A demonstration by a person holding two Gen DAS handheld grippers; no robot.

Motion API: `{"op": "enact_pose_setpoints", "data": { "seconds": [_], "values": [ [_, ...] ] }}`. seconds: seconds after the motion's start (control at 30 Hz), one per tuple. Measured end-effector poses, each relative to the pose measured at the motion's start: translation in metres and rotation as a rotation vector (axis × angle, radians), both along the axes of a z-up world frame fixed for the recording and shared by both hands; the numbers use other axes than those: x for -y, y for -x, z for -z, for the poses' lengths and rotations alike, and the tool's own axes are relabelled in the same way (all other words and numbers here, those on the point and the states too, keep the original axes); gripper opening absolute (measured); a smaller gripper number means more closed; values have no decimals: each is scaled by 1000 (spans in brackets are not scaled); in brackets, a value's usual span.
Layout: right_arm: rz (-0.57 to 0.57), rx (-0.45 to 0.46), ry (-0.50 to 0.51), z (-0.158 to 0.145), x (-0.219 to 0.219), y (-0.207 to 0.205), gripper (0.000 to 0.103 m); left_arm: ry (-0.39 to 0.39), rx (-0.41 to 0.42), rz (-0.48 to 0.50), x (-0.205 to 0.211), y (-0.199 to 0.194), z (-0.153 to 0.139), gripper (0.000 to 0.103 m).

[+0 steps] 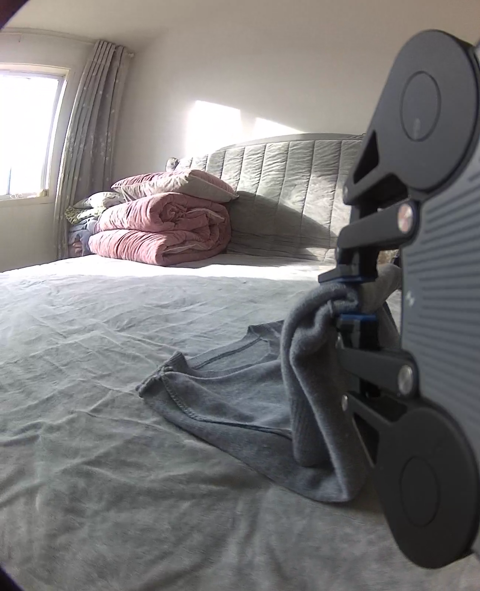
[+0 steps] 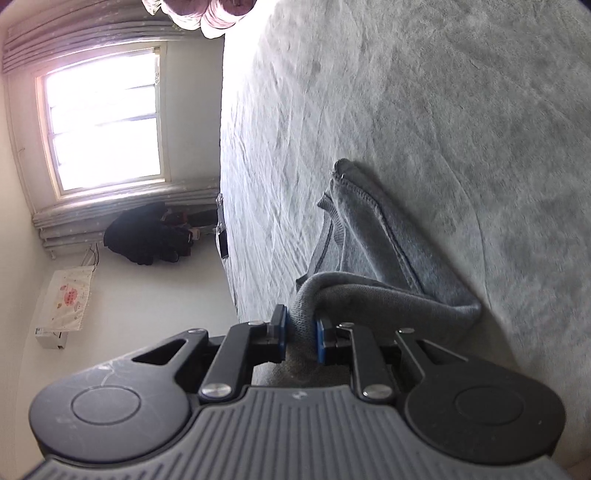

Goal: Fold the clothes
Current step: 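Grasp the folded sweater end with both tools and lift it, then fold the held sweater end over the rest with both tools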

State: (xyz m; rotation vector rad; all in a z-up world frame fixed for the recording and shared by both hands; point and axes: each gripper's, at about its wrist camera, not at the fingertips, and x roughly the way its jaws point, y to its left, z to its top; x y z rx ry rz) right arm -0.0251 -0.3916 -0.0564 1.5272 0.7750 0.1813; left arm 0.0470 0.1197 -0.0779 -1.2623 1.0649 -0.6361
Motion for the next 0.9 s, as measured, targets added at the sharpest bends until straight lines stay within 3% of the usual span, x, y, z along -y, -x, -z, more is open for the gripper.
{"op": "enact_pose_setpoints", "data": {
  "seconds": [0.27, 0.37, 0.4, 0.47, 0.53, 0.67, 0.77, 0.9],
  "values": [
    [18, -58, -22, 44, 6, -36, 24, -60, -19, 5, 10, -48, 34, 18],
    [13, -60, -45, 59, 8, -38, 28, -68, -23, 17, 9, -56, 45, 40],
    [5, -41, -12, 55, 8, -38, 30, -62, -23, 23, 9, -59, 46, 47],
    [-10, -1, 53, 47, 7, -39, 49, -37, -13, 38, 6, -61, 44, 54],
    [-25, 38, 119, 39, 6, -39, 52, -34, 7, 53, 3, -62, 40, 70],
    [-56, 117, 251, 23, 4, -40, 53, -76, 70, 56, -2, -63, 25, 73],
    [-79, 176, 349, 11, 2, -41, 52, -165, 171, 41, -2, -63, 8, 74],
    [-113, 251, 515, -2, -8, -43, 52, -364, 311, 26, 8, -67, -8, 74]
  ]
}}
